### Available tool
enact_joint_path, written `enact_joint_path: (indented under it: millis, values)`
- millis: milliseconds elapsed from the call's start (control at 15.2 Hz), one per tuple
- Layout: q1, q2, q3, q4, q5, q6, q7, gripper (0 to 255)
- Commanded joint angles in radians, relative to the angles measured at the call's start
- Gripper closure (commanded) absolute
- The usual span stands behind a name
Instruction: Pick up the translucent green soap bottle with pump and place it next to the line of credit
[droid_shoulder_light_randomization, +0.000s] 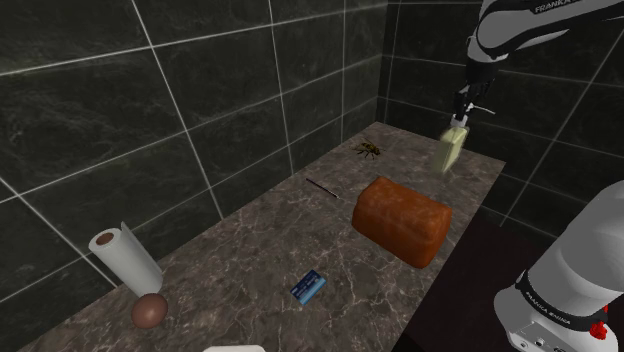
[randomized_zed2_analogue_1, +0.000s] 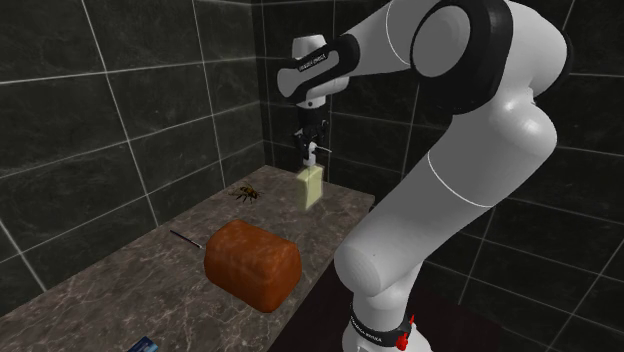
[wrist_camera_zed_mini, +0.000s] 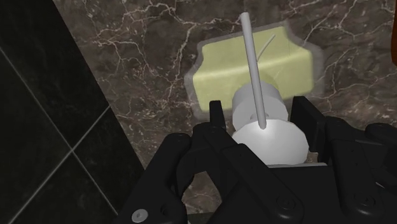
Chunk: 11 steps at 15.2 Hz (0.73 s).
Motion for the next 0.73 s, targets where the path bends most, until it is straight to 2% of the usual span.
enact_joint_path:
  millis: [0,660]
  values:
    - [0.002,-0.005,0.005,0.025,0.004,-0.030,-0.003,255]
    - [0.008,-0.017,0.024,0.149,0.021,-0.165,-0.017,255]
